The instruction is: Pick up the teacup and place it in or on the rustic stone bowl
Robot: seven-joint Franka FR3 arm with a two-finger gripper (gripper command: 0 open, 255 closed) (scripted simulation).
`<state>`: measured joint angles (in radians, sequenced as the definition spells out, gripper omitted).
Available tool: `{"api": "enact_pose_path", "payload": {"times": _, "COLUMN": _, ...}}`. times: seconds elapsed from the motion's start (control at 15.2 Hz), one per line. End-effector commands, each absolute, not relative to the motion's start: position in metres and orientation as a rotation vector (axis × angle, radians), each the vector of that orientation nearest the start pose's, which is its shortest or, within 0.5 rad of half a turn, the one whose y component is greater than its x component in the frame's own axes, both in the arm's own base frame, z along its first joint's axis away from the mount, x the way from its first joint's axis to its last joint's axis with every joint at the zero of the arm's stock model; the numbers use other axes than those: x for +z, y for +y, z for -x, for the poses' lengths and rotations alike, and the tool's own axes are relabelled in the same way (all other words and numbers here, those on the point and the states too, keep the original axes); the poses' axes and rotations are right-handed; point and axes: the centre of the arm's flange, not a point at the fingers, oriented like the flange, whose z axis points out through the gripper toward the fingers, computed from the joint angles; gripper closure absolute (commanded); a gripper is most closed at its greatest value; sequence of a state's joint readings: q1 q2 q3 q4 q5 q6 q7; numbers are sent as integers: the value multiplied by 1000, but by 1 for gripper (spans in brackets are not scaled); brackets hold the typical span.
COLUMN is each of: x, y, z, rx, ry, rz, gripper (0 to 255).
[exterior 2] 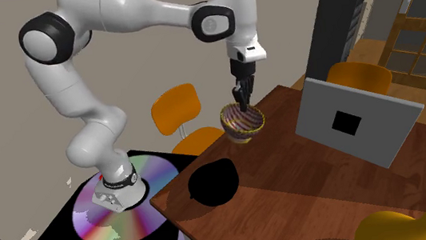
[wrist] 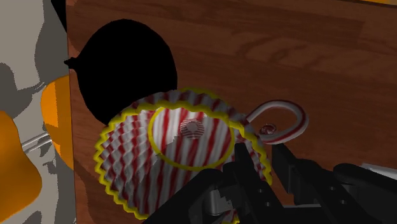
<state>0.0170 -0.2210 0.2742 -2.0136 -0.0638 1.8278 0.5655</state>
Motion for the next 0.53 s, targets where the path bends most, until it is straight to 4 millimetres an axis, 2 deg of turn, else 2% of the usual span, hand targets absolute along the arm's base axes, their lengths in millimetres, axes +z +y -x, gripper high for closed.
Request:
{"api": "enact_pose_path", "payload": {"times": 0.0, "x": 550, "y": 124, "z": -456, "rx": -121, "ry": 426, "rz": 3209, "gripper": 255}}
{"api": "enact_pose_path", "payload": {"times": 0.46, "x": 560, "y": 51, "z": -400, "rx": -121, "ry": 426, "rz": 3209, "gripper": 255}}
